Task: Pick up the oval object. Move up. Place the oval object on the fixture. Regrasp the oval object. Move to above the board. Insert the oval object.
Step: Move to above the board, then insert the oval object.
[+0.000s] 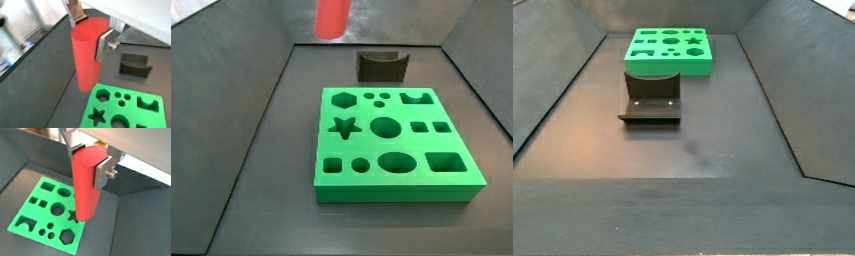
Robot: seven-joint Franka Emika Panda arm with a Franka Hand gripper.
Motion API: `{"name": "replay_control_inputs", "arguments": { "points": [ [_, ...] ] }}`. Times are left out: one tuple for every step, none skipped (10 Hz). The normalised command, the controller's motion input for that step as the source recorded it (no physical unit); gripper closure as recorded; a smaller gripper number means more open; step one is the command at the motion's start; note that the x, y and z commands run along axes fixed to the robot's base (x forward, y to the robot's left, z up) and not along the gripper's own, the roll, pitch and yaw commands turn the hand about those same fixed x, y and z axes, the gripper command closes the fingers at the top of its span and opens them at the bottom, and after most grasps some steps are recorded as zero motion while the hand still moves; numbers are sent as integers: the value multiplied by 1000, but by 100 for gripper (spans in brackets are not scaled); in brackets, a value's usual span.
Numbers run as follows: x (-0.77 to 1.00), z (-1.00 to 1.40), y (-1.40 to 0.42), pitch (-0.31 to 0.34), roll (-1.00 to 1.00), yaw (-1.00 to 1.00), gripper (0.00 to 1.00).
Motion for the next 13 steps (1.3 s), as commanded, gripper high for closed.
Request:
{"name": "replay_control_inputs", "arguments": {
  "points": [
    [-100,2,28,-315,-95,1000,100],
    [-110,9,33,-362,-84,1000,100],
    [-114,8,35,-415,-78,1000,100],
    [-109,1,36,-369,-53,713,100],
    [-101,7,35,-300,-36,476,100],
    [-82,5,28,-207,-33,247,100],
    [0,0,0,0,-4,0,100],
    [0,0,0,0,-7,0,100],
    [-51,-54,0,-47,-104,-26,100],
    [0,-120,-9,-40,-254,-149,100],
    [14,-77,0,-30,-354,-174,100],
    [0,-43,0,-74,-369,-203,100],
    [-6,0,0,-136,-410,-294,100]
  ]
}}
